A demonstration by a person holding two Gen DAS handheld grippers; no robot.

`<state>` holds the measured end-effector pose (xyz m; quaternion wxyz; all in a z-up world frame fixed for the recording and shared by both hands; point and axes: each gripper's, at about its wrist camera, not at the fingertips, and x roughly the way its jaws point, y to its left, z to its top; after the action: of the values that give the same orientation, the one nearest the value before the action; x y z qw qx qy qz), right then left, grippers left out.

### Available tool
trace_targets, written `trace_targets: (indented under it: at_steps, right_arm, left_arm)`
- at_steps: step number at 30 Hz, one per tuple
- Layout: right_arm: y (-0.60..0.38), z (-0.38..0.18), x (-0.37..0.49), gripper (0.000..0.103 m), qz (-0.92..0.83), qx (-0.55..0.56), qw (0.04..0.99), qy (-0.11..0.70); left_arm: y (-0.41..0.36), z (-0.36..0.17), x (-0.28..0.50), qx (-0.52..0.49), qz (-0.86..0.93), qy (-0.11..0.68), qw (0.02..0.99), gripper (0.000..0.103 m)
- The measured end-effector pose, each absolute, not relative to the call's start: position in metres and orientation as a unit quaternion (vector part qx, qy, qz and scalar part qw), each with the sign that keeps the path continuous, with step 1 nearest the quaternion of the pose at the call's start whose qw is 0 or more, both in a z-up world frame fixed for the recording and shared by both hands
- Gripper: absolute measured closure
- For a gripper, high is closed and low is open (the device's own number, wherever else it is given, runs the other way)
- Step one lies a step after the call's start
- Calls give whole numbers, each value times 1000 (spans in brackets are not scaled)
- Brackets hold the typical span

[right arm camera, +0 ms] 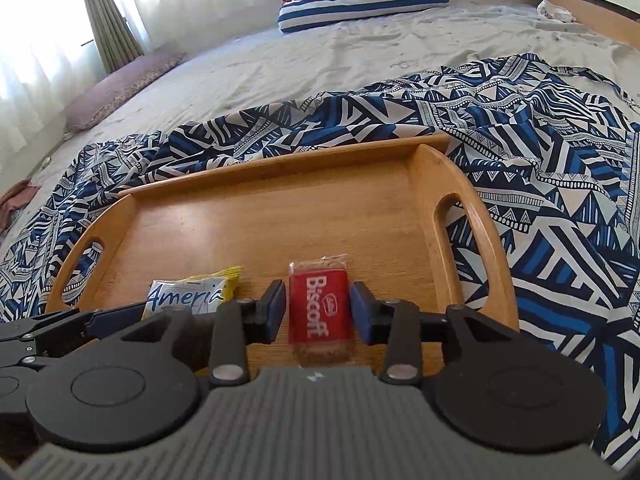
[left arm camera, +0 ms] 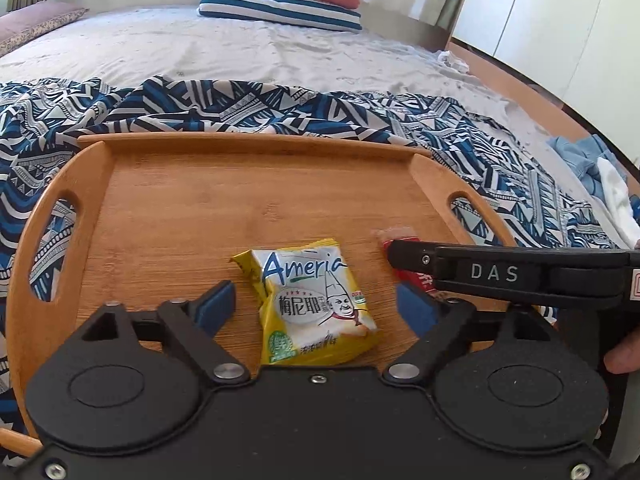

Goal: Organize snacks
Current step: 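Open both tools to drop the packets onto the tray and withdraw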

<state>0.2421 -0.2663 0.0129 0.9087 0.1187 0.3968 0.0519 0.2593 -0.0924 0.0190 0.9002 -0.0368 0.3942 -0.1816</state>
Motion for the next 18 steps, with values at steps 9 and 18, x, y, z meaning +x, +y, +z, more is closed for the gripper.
trace_targets:
  at_steps: [9,18]
  right_arm:
    - [-268,28,234,33,49,126,912,386]
    - [-263,55,206,18,49,103,927,358]
  left_arm:
    - [-73,35,251,-49,-167,386,906,6]
    - [-55,66,213,-34,-163,357,919,2]
